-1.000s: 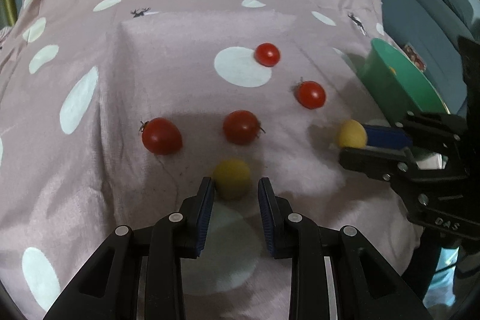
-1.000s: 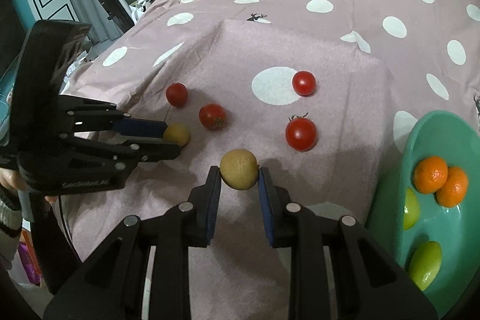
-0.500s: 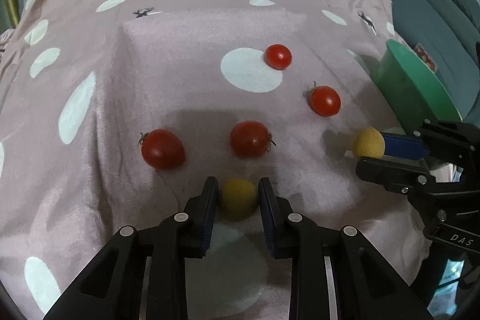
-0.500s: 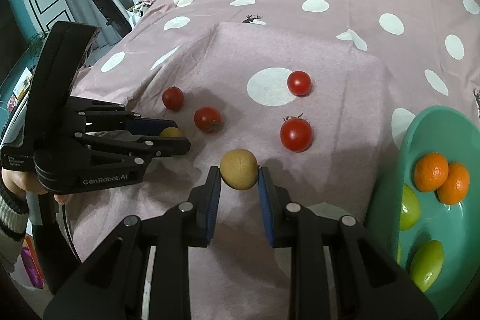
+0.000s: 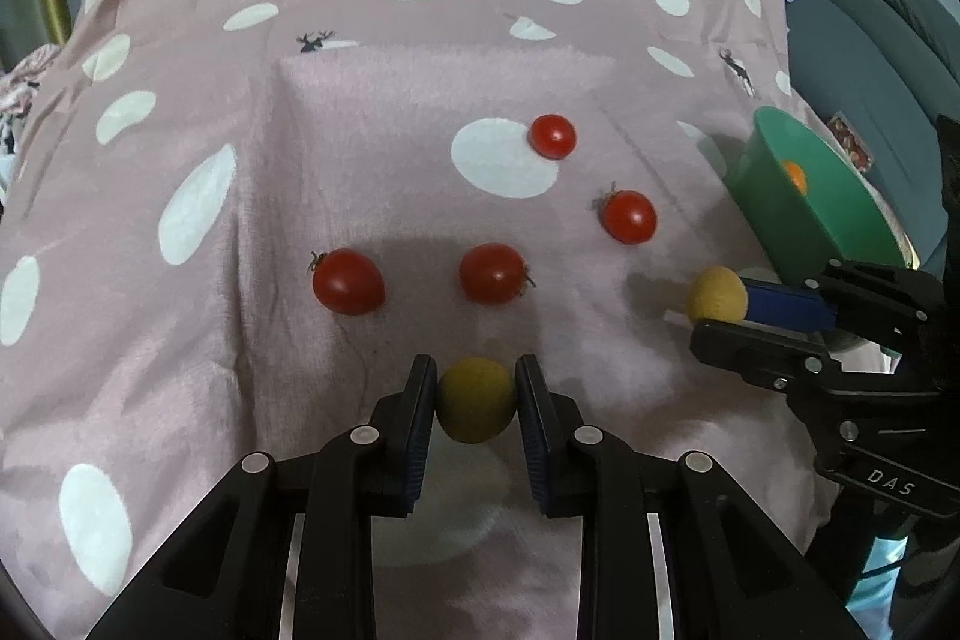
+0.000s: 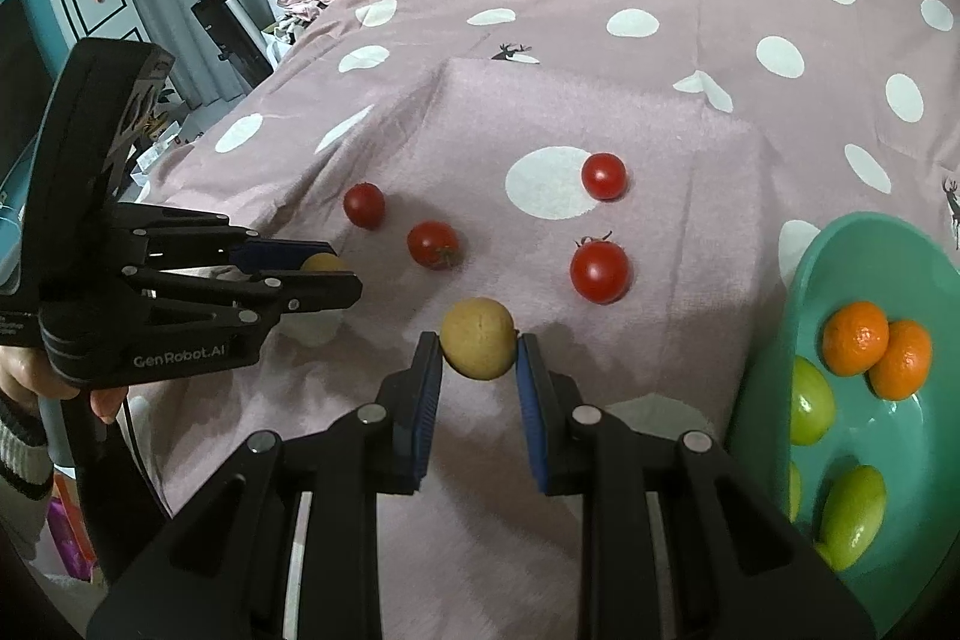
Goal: Organize fruits
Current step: 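Carry both small yellow fruits over the green bowl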
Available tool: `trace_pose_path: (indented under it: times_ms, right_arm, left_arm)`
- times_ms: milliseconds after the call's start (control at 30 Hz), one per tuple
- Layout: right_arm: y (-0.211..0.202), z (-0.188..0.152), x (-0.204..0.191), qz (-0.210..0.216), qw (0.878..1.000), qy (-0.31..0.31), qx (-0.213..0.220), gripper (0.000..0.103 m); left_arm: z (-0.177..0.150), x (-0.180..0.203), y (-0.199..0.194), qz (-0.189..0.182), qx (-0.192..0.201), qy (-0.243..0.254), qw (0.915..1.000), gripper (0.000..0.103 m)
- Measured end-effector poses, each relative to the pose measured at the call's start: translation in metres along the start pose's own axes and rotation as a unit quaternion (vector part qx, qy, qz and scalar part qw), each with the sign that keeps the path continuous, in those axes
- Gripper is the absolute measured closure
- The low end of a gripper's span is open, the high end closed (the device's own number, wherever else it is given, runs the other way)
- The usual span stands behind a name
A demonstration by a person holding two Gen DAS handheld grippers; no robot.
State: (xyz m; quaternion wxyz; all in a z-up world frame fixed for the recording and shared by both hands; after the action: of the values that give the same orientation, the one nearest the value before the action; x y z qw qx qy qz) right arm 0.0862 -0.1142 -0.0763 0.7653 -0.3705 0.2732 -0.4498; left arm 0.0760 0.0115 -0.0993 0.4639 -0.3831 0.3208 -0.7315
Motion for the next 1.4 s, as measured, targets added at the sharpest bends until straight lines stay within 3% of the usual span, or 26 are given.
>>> trace_pose_path:
  times_ms: [600, 1400]
  right_arm:
    - [-0.047, -0.002, 0.000, -0.010, 0.999, 0.003, 0.047, 0.077]
    - [-0.091, -0.010, 0.030, -0.032, 0.994, 0.037, 0.096, 0.077]
  left_arm:
    - [0.008, 0.034, -0.046, 0.012, 0.046, 0.028, 0.9985, 0.076]
    - [0.030, 0.090, -0.057, 0.010, 0.065, 0.083, 0.9944, 0.076]
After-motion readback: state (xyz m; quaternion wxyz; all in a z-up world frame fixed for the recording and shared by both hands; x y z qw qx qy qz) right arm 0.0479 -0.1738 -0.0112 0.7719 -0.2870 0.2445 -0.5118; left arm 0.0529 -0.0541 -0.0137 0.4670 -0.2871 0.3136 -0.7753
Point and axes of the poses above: each gripper's, at about its wrist camera, not at the fingertips, and y roughly the way its jaws point, x to its right, z to its top, the point moved 2 cm from there along y, roughly the way its jaws point, and after that the axes turned 6 degrees about -z, right-handed, at the moved point
